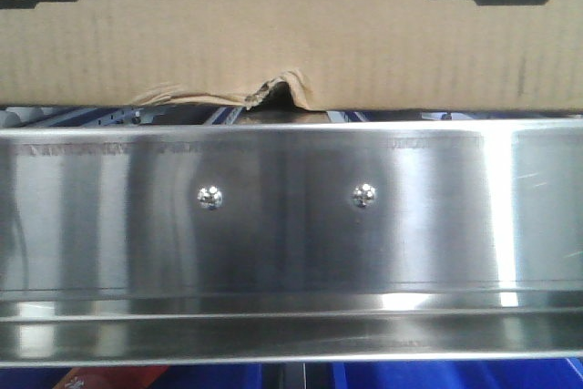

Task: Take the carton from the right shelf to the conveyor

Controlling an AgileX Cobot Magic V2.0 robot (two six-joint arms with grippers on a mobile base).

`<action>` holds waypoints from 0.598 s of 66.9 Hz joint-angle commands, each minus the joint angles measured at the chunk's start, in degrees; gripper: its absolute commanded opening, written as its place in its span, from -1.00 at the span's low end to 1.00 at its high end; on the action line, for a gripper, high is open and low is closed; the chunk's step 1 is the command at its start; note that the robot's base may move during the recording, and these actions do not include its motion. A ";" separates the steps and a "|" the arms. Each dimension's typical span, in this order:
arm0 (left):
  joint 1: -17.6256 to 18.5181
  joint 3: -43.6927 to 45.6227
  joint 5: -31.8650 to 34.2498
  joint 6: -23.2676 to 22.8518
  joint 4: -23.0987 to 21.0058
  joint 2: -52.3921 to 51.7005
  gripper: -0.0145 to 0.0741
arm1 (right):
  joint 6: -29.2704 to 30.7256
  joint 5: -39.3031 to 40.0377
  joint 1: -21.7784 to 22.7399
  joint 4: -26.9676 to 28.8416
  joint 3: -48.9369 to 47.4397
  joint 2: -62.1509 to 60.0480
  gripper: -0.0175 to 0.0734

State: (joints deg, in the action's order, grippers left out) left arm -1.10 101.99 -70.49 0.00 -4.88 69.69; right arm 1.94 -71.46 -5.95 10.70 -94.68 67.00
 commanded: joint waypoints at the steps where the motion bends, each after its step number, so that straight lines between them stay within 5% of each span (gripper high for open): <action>1: 0.14 0.30 0.53 -0.54 -0.19 1.49 0.27 | -0.28 1.50 0.11 -0.88 0.09 -0.38 -0.78; 10: 0.14 0.30 0.53 -0.54 -0.83 3.75 0.36 | -0.28 1.50 0.11 -0.88 0.09 -0.38 -0.78; 40: 0.14 0.30 0.53 -0.54 -0.99 5.46 0.22 | -0.28 1.50 0.11 -0.88 0.09 -0.38 -0.78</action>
State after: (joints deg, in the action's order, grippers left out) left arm -1.10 101.99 -70.49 0.00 -5.74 75.05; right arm 1.83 -71.36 -5.95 10.70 -94.68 67.00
